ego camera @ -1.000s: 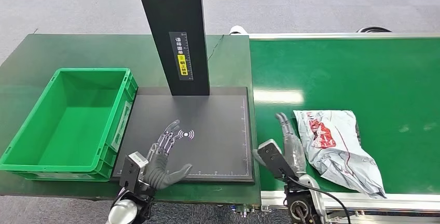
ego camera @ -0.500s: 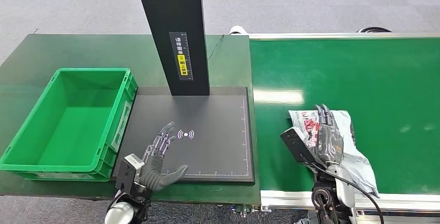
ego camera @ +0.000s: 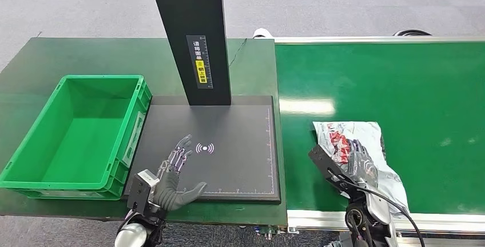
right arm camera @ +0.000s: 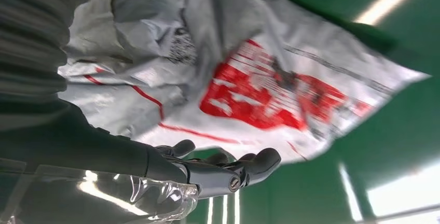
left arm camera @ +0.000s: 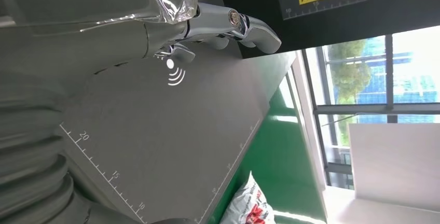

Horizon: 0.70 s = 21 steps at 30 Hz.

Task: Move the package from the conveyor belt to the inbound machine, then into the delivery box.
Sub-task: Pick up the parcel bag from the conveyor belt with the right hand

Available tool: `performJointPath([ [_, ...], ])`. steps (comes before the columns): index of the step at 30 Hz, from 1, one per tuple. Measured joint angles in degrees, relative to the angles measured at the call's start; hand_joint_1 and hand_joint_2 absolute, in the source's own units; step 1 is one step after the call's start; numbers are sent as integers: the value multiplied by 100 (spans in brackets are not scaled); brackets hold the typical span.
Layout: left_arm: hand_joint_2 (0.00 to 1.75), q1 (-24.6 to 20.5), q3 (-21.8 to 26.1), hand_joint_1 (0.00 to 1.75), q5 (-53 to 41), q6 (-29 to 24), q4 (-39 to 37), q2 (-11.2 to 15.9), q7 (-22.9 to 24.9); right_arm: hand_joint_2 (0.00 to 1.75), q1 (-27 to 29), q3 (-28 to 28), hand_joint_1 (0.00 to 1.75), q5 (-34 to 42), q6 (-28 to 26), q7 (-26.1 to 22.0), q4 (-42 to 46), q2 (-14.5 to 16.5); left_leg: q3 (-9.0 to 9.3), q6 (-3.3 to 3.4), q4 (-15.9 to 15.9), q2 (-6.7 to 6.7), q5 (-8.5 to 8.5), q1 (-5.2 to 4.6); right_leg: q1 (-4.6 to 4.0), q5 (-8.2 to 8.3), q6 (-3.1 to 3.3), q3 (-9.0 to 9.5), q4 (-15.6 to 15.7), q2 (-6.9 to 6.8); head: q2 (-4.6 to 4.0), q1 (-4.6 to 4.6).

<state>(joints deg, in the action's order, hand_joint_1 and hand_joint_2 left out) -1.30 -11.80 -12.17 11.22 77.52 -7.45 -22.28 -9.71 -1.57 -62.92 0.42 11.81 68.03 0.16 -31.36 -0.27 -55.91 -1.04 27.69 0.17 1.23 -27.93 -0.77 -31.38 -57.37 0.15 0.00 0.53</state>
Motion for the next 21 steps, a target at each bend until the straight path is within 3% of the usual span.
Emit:
performJointPath([
  [7,175,1,16,0,-22,-11,92,-17,199,175,13,-289,0,-434,269,745,-241,-67,0,0,-1,-3,0,0,0,0,0,-1,0,0,0,0],
  [21,175,31,76,0,-22,-29,123,-13,239,175,106,-622,0,-560,443,797,-244,-73,1,0,-1,-3,0,0,0,0,0,1,0,0,0,0],
])
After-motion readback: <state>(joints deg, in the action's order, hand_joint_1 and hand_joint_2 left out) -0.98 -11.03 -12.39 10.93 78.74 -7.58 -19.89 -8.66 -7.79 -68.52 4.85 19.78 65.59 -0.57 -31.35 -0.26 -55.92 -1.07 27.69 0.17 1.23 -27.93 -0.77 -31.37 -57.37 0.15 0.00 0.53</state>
